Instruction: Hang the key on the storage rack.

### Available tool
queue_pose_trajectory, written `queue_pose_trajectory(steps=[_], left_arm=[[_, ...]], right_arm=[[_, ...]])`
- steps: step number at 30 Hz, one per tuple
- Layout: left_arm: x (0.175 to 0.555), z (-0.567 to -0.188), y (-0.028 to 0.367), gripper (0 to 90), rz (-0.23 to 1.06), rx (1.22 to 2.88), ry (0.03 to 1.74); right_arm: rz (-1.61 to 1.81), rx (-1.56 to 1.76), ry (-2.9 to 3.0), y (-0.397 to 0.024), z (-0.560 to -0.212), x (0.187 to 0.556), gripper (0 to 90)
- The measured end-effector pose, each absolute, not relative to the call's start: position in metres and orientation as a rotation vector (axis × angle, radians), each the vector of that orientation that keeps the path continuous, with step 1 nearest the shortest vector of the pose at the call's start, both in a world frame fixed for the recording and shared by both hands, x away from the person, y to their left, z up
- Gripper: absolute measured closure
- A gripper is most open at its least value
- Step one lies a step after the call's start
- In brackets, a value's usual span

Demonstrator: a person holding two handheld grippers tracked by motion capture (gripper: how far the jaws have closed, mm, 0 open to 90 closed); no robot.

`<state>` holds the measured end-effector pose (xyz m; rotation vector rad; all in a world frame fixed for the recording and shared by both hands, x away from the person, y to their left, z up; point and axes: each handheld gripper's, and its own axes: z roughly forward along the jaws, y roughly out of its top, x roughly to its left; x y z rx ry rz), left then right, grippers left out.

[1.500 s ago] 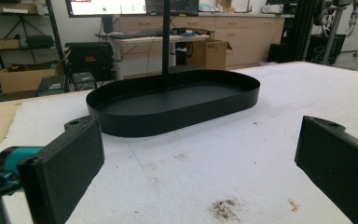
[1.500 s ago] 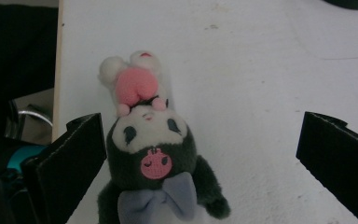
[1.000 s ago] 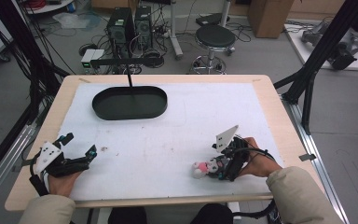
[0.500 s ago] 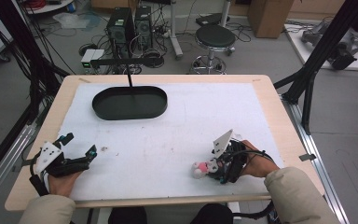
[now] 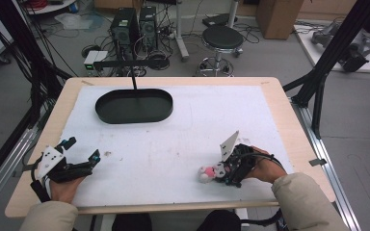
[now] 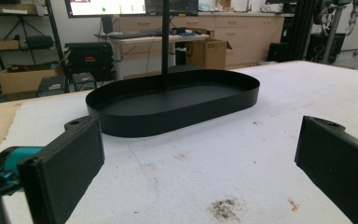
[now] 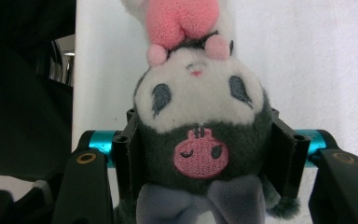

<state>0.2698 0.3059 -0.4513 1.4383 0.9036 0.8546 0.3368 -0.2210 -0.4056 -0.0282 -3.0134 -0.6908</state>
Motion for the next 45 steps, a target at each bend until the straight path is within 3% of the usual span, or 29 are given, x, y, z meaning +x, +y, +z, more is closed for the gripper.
queue_pose_trajectory(steps=[10,16,32,45], left_arm=[[0.275,-0.443,0.308,1.7,0.814,1.463,0.891],[0.287,-0.410,0.298,1.7,0.758,1.550,0.782],[0.319,-0.339,0.232,1.7,0.308,1.805,0.398],[0.332,-0.330,0.177,1.7,0.158,1.924,0.274]], right_arm=[[-0.825,-0.155,-2.986,-0.218,-0.385,0.338,41.2],[-0.932,-0.203,-2.948,-0.205,-0.363,0.343,41.3],[-1.041,-0.173,-2.903,-0.172,-0.326,0.355,41.5],[-1.074,-0.163,-2.873,-0.160,-0.321,0.359,41.7]])
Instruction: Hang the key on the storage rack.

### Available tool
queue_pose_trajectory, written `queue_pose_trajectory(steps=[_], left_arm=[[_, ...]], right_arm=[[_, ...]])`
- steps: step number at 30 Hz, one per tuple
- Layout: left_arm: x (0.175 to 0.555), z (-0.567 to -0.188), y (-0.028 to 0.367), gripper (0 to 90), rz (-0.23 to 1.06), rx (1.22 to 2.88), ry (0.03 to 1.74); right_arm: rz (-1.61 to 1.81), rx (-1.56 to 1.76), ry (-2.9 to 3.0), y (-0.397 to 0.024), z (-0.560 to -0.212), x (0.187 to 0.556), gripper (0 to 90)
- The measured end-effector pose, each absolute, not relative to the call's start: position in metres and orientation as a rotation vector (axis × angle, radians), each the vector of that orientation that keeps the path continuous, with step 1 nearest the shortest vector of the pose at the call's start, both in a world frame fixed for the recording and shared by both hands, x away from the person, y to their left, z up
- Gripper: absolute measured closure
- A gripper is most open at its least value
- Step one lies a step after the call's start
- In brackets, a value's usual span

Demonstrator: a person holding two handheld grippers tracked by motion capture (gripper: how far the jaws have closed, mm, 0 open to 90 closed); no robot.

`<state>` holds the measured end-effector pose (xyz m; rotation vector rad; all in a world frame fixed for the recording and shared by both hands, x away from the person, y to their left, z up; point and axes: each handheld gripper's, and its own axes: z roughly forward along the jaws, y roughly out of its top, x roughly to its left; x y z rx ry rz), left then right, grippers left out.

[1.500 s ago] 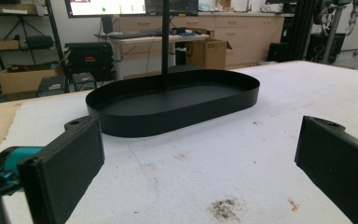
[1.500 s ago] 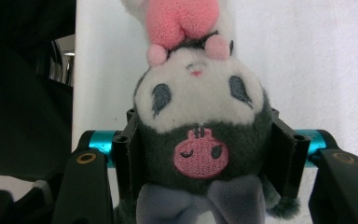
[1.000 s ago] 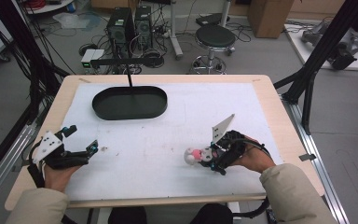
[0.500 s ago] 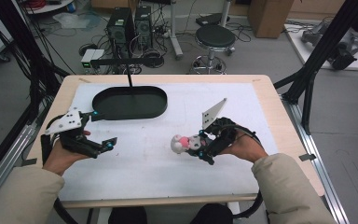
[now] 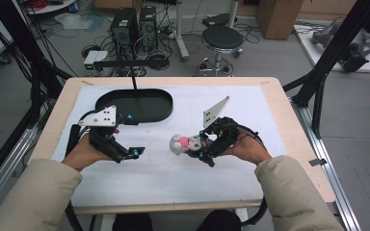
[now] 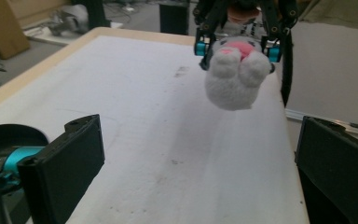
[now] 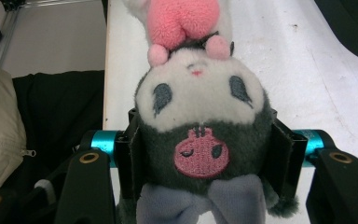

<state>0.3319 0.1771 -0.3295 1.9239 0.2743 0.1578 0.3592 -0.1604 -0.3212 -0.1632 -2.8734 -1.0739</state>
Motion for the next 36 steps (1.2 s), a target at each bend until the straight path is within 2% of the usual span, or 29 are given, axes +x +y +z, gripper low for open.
queue_pose_trajectory(steps=[13,25,32,34,36], left_arm=[[0.340,-0.326,0.129,1.7,0.106,2.055,0.171],[0.340,-0.334,0.100,2.8,0.050,2.127,0.117],[0.341,-0.337,0.094,19.1,0.024,2.152,0.073],[0.342,-0.337,0.094,28.2,0.016,2.163,0.062],[0.341,-0.337,0.093,33.5,0.007,2.163,0.047]], right_arm=[[-1.088,-0.096,-2.865,-0.143,-0.314,0.358,41.7],[-1.079,-0.059,-2.860,-0.141,-0.315,0.355,41.7],[-1.067,-0.040,-2.853,-0.140,-0.316,0.356,41.6],[-1.060,-0.038,-2.855,-0.140,-0.316,0.356,41.6],[-1.060,-0.029,-2.856,-0.139,-0.317,0.356,41.6]])
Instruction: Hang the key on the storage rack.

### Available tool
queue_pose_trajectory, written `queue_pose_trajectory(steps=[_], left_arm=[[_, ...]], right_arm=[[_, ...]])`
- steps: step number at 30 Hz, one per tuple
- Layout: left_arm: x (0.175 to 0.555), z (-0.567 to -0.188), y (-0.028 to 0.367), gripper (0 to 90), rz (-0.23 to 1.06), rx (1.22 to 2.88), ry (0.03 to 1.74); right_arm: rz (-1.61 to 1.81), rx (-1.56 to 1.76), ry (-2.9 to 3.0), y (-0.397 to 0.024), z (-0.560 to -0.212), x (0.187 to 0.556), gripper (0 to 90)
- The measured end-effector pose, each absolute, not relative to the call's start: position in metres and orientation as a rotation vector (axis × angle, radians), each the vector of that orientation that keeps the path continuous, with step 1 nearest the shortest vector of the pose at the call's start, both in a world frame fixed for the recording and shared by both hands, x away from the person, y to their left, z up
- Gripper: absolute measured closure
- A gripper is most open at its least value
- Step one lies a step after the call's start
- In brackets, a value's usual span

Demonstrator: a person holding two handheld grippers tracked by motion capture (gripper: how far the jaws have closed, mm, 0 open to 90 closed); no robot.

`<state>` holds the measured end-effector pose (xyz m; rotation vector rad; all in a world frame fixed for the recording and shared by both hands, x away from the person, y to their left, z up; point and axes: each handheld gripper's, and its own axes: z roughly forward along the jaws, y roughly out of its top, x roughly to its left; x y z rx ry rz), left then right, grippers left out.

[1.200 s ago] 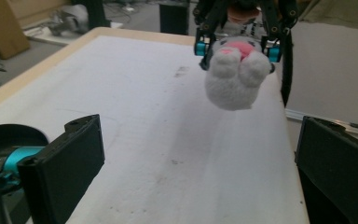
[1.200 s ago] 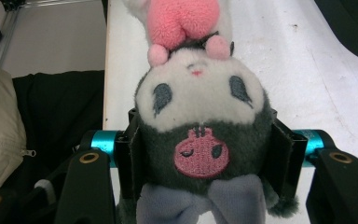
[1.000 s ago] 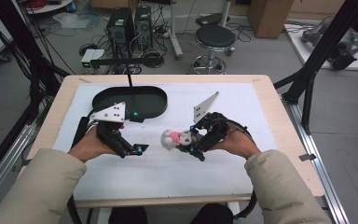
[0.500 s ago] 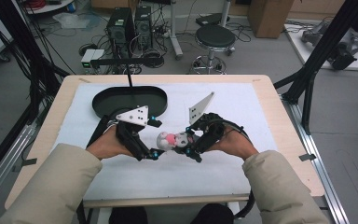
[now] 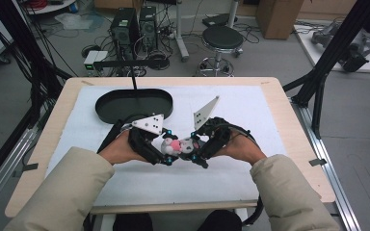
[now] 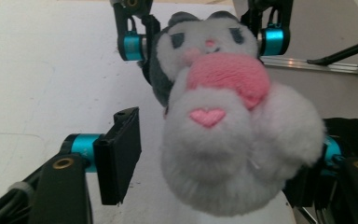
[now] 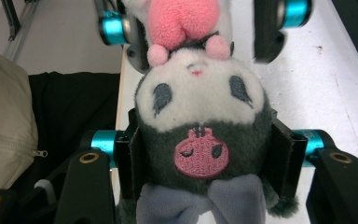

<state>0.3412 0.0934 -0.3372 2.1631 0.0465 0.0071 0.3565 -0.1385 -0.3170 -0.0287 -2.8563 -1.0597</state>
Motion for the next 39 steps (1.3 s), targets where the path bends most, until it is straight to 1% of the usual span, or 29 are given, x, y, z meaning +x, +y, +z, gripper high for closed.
queue_pose_trajectory(steps=[2,3,5,11,15,17,18,19,20,21,22,23,24,26,29,30,31,32,33,34,35,36,37,39], left_arm=[[0.340,-0.337,0.093,39.4,0.016,2.160,0.027],[0.340,-0.336,0.093,45.1,0.018,2.160,0.011],[0.338,-0.335,0.093,49.8,0.044,2.158,0.016],[0.337,-0.334,0.094,54.9,0.069,2.149,-0.003],[0.336,-0.333,0.095,55.8,0.072,2.148,0.000],[0.336,-0.333,0.096,56.1,0.073,2.147,0.006],[0.336,-0.332,0.096,56.3,0.076,2.150,0.005],[0.335,-0.332,0.096,56.3,0.079,2.151,0.008],[0.335,-0.331,0.098,56.4,0.082,2.156,0.007],[0.335,-0.330,0.099,56.4,0.080,2.152,0.018],[0.335,-0.330,0.099,56.4,0.080,2.152,0.018],[0.335,-0.329,0.101,56.4,0.087,2.148,0.025],[0.336,-0.328,0.103,56.4,0.094,2.145,0.039],[0.335,-0.323,0.111,56.4,0.122,2.127,0.086],[0.334,-0.319,0.118,56.4,0.141,2.108,0.126],[0.335,-0.317,0.121,56.4,0.153,2.097,0.144],[0.335,-0.314,0.129,56.5,0.182,2.077,0.193],[0.335,-0.314,0.129,56.5,0.182,2.077,0.193],[0.336,-0.311,0.137,56.5,0.212,2.057,0.251],[0.336,-0.311,0.137,56.5,0.212,2.057,0.251],[0.337,-0.309,0.146,56.4,0.241,2.038,0.306],[0.337,-0.309,0.146,56.5,0.241,2.038,0.306],[0.338,-0.306,0.154,56.4,0.284,2.013,0.368],[0.338,-0.304,0.161,56.4,0.316,1.977,0.435]], right_arm=[[-1.055,-0.032,-2.860,-0.138,-0.317,0.357,41.7],[-1.047,-0.051,-2.863,-0.138,-0.317,0.356,41.7],[-1.049,-0.055,-2.858,-0.139,-0.318,0.357,41.7],[-1.052,-0.041,-2.853,-0.139,-0.317,0.357,41.5],[-1.070,-0.026,-2.855,-0.139,-0.318,0.358,38.5],[-1.079,-0.014,-2.872,-0.138,-0.318,0.357,32.9],[-1.080,-0.010,-2.886,-0.138,-0.318,0.356,28.6],[-1.084,-0.004,-2.908,-0.138,-0.318,0.354,23.0],[-1.098,0.004,-2.925,-0.138,-0.318,0.354,14.1],[-1.105,-0.004,-2.948,-0.139,-0.318,0.353,7.5],[-1.105,-0.004,-2.948,-0.139,-0.318,0.353,7.5],[-1.132,-0.027,-2.960,-0.141,-0.318,0.353,1.4],[-1.219,-0.114,-2.956,-0.149,-0.317,0.353,0.6],[-1.313,-0.188,-2.934,-0.160,-0.314,0.352,0.6],[-1.420,-0.254,-2.916,-0.180,-0.311,0.347,0.6],[-1.420,-0.254,-2.916,-0.180,-0.311,0.347,0.6],[-1.497,-0.314,-2.902,-0.194,-0.311,0.343,0.6],[-1.497,-0.314,-2.902,-0.194,-0.311,0.343,0.6],[-1.588,-0.392,-2.871,-0.209,-0.312,0.340,0.6],[-1.588,-0.392,-2.871,-0.209,-0.312,0.340,0.6],[-1.677,-0.478,-2.842,-0.223,-0.314,0.335,0.6],[-1.722,-0.513,-2.819,-0.230,-0.317,0.333,0.6],[-1.756,-0.553,-2.805,-0.236,-0.319,0.331,0.6],[-1.826,-0.615,-2.790,-0.246,-0.325,0.327,0.6]])
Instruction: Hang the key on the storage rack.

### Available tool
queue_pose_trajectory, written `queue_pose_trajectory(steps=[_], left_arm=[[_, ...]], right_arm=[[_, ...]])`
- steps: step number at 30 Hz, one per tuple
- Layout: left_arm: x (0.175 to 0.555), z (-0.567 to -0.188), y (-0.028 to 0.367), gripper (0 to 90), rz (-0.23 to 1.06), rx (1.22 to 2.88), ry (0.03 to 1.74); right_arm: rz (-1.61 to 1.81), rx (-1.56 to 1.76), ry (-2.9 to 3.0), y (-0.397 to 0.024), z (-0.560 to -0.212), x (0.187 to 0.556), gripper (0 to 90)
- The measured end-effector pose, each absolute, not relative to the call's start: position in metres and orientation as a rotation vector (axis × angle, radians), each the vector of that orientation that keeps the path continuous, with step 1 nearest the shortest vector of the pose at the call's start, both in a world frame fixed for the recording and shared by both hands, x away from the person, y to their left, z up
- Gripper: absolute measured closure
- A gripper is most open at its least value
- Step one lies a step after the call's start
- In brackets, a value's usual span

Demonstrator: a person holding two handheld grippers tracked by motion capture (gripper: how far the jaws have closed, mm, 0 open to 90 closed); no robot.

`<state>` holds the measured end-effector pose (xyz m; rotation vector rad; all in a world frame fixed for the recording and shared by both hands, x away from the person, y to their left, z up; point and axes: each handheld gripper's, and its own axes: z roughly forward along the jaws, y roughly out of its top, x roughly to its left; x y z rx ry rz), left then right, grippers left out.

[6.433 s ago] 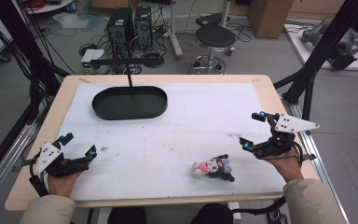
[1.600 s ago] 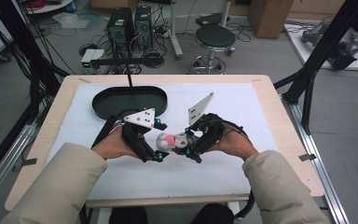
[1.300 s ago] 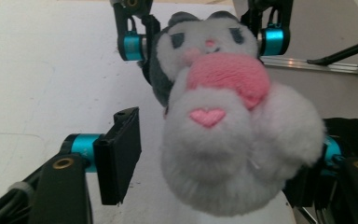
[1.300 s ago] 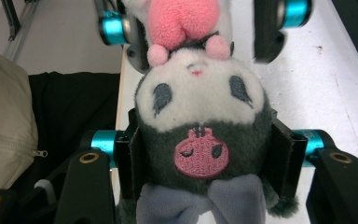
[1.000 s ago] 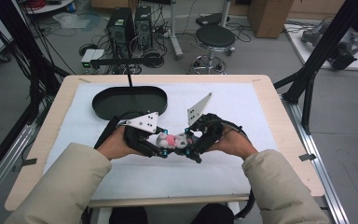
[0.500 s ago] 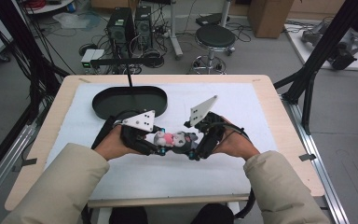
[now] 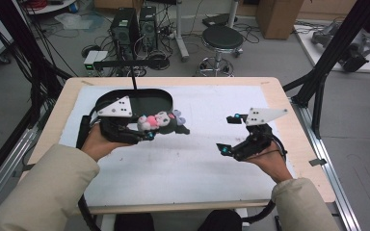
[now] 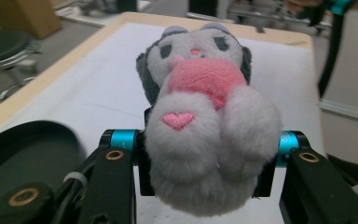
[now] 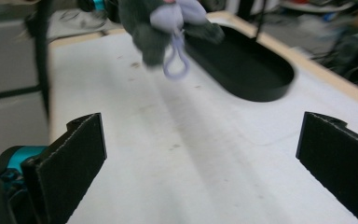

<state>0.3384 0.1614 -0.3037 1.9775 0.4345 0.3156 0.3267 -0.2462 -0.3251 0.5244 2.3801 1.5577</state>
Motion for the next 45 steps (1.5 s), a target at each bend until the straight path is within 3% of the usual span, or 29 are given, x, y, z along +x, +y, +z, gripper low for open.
queue_pose_trajectory(steps=[18,45], left_arm=[[0.364,-0.301,0.204,56.5,0.578,1.749,0.874],[0.413,-0.275,0.201,56.5,0.751,1.721,1.067]], right_arm=[[1.624,0.775,2.076,-0.294,-0.382,0.322,0.6],[1.663,0.851,1.922,-0.299,-0.425,0.325,0.6]])
